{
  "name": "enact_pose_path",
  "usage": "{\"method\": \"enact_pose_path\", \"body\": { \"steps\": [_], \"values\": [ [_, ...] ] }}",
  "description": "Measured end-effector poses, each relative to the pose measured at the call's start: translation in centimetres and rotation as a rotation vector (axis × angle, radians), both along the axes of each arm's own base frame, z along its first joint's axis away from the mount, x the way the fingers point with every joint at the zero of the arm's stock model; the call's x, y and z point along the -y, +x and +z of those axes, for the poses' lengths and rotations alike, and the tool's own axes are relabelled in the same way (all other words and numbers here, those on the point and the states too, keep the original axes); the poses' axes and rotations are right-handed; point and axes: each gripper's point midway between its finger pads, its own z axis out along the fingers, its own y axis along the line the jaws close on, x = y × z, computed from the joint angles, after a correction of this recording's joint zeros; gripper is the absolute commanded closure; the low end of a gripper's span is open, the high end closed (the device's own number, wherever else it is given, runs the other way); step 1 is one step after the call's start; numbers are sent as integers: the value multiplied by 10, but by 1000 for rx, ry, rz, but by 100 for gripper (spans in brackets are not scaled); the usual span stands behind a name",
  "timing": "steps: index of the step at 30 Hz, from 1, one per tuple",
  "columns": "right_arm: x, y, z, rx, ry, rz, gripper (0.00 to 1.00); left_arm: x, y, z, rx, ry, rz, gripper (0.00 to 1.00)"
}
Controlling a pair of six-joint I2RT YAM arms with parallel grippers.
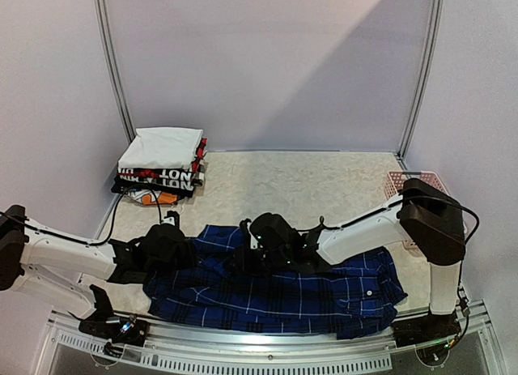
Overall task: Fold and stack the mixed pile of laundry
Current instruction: Fold the 1/3-folded shirt at the corner of the board.
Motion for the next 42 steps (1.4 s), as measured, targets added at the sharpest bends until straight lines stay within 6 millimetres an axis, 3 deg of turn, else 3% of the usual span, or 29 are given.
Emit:
{"method": "enact_pose_path", "body": {
  "steps": [5, 8, 9, 13, 16, 18, 21, 26, 35, 42],
  "values": [
    [4, 2, -5, 6, -29, -13, 81, 1, 0, 0, 2, -4, 0, 100],
    [7, 5, -9, 12, -53, -27, 99, 1, 0, -2, -2, -2, -2, 100],
    [7, 6, -10, 15, -61, -32, 100, 1, 0, -3, -4, -3, -4, 100],
    [10, 9, -15, 27, -96, -42, 100, 2, -2, -4, -10, -3, -10, 100],
    [14, 10, -19, 32, -123, -47, 100, 1, -2, -5, -12, -4, -13, 93],
    [18, 8, -21, 34, -145, -44, 100, 0, -4, -6, -11, -3, -15, 85],
    [24, 5, -19, 36, -173, -34, 100, -3, -6, -7, -6, -7, -15, 66],
    [36, -3, 2, 58, -211, 0, 100, -7, -7, 4, 23, -26, -16, 49],
    [80, -7, 35, 143, -349, 21, 100, -23, -10, 38, 102, -56, 8, 46],
    [132, -18, 64, 181, -436, 26, 100, -37, -15, 35, 105, -20, 22, 47]
  ]
}}
